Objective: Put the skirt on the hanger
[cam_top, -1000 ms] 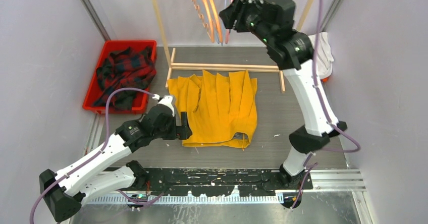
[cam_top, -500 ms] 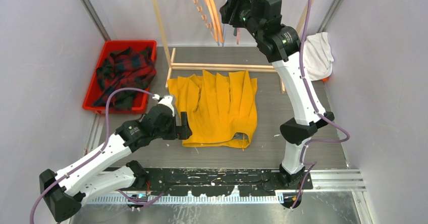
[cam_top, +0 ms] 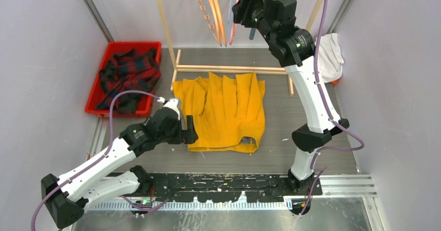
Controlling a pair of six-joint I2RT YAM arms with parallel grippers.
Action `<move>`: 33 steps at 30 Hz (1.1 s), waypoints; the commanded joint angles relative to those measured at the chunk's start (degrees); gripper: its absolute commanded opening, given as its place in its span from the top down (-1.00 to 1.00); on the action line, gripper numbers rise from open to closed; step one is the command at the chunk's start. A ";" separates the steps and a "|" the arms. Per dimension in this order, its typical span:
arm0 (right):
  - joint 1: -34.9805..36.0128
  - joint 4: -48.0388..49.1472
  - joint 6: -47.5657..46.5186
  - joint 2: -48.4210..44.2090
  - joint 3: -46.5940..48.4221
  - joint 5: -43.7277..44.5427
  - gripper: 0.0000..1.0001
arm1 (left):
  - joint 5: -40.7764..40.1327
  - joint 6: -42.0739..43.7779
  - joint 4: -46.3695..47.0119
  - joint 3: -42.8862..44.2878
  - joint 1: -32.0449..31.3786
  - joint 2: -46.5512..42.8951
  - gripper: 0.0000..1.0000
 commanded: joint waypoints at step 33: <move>-6.37 0.23 1.90 4.78 3.24 2.90 0.34 | -0.53 0.23 0.58 1.26 -0.04 -0.99 -0.99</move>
